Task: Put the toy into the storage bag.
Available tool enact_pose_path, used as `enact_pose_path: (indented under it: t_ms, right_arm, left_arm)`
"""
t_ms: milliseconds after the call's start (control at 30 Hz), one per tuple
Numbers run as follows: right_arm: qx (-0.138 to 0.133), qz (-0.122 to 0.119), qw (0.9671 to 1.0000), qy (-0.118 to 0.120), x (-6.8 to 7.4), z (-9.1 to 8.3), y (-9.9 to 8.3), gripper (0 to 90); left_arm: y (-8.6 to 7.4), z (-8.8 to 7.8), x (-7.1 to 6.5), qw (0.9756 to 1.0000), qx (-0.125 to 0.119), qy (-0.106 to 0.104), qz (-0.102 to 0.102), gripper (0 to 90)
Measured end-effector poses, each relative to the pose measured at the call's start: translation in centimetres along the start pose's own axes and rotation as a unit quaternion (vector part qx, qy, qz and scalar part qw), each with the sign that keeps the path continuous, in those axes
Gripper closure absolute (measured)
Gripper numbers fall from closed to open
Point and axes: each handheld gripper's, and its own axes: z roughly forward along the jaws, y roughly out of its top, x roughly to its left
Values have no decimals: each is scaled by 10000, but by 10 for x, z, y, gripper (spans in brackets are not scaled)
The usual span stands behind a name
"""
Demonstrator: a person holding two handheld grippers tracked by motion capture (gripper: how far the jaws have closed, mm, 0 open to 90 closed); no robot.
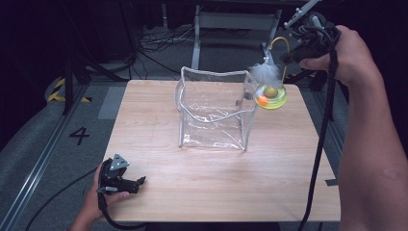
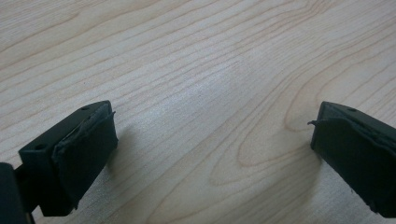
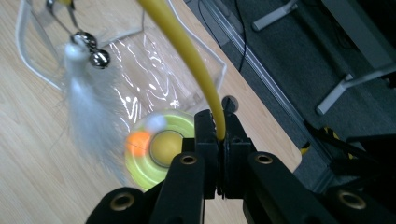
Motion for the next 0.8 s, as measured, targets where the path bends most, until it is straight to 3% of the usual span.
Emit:
enact_pose_path:
  t_ms: [333,800]
  right_arm:
    - [-137,-156,9998,80,11,12,33,883]
    - [-111,-221,9995,177,15,43,54,883]
  left_arm:
    - [0,0,0,10000,1,1,1,6]
    - [0,0,0,10000,-3,-3,-7,7]
